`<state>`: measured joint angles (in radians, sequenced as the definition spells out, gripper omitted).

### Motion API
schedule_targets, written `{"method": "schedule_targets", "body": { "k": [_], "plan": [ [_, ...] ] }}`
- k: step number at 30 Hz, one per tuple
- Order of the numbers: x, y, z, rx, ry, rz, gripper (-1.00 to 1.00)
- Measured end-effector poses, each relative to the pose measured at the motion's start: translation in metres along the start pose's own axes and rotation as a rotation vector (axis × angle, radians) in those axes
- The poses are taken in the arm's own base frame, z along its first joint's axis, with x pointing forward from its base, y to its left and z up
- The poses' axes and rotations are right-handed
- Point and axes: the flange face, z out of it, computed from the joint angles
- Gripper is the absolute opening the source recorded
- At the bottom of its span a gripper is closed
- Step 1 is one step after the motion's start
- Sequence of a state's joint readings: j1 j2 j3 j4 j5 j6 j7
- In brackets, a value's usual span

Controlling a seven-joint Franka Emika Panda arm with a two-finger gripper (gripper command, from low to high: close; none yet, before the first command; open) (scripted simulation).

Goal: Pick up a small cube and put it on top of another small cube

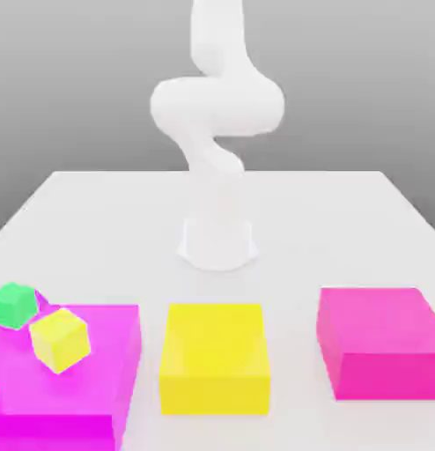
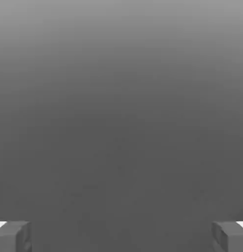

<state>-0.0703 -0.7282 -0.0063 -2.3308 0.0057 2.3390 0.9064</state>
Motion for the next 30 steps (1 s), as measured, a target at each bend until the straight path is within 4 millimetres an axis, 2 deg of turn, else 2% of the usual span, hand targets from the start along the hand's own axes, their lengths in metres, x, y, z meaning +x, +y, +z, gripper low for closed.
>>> {"method": "schedule_targets", "body": {
  "k": [4, 7, 11, 15, 21, 26, 28, 30],
  "plan": [
    [0.032, 0.047, 0.073, -0.127, 0.003, 0.287, 0.00],
    [0.051, 0.091, 0.119, -0.215, 0.016, 0.498, 0.00],
    [0.069, 0.160, 0.171, -0.330, 0.048, 0.782, 0.00],
    [0.077, 0.238, 0.213, -0.442, 0.095, 1.069, 0.00],
    [0.065, 0.362, 0.254, -0.605, 0.194, 1.500, 0.00],
    [0.035, 0.472, 0.265, -0.738, 0.316, 1.879, 0.00],
    [0.016, 0.504, 0.271, -0.788, 0.358, 2.001, 0.00],
    [0.005, 0.520, 0.284, -0.806, 0.371, 2.037, 0.00]
  ]
}}
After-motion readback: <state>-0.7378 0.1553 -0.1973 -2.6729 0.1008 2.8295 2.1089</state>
